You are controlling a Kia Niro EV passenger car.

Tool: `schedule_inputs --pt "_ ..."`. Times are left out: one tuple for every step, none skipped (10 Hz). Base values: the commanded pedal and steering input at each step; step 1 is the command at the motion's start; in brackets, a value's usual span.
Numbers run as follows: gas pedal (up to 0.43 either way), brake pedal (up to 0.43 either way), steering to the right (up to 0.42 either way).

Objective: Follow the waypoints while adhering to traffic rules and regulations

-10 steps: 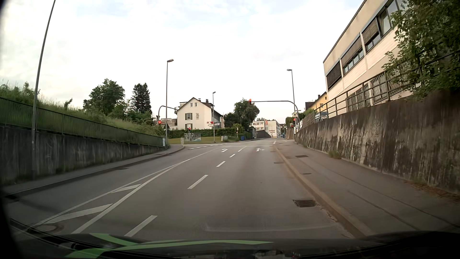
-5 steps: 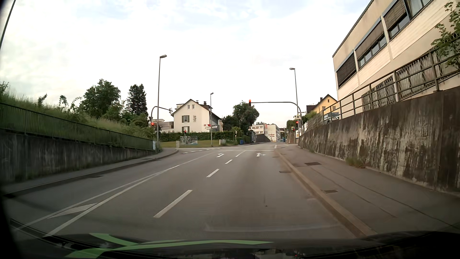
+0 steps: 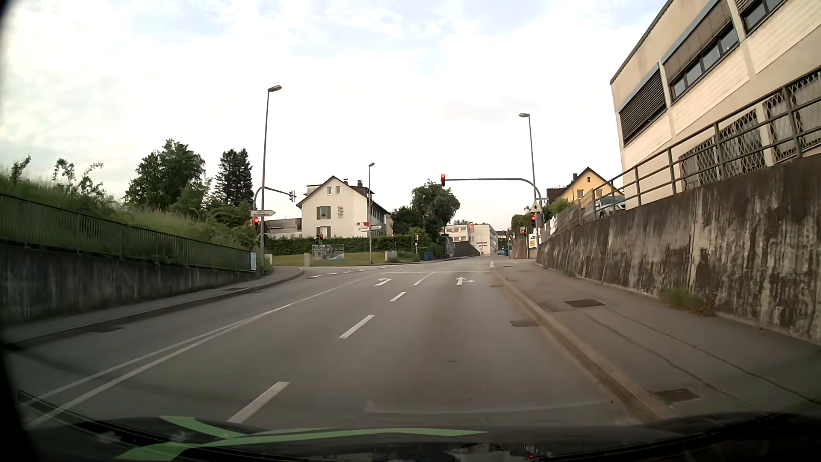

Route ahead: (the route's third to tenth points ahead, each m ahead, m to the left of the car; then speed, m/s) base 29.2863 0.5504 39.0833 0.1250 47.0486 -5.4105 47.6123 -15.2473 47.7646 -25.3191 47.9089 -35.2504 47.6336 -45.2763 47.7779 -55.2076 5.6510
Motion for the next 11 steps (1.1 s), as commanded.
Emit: schedule_inputs --pt "0.039 0.0 0.01" --pt "0.039 0.0 0.01" --pt "0.047 0.0 0.01" --pt "0.047 0.0 0.01" --pt "0.059 0.0 0.01" --pt "0.067 0.0 0.01" --pt "0.067 0.0 0.01" --pt "0.079 0.0 0.01" --pt "0.079 0.0 0.01" --pt "0.079 0.0 0.01" --pt "0.079 0.0 0.01"
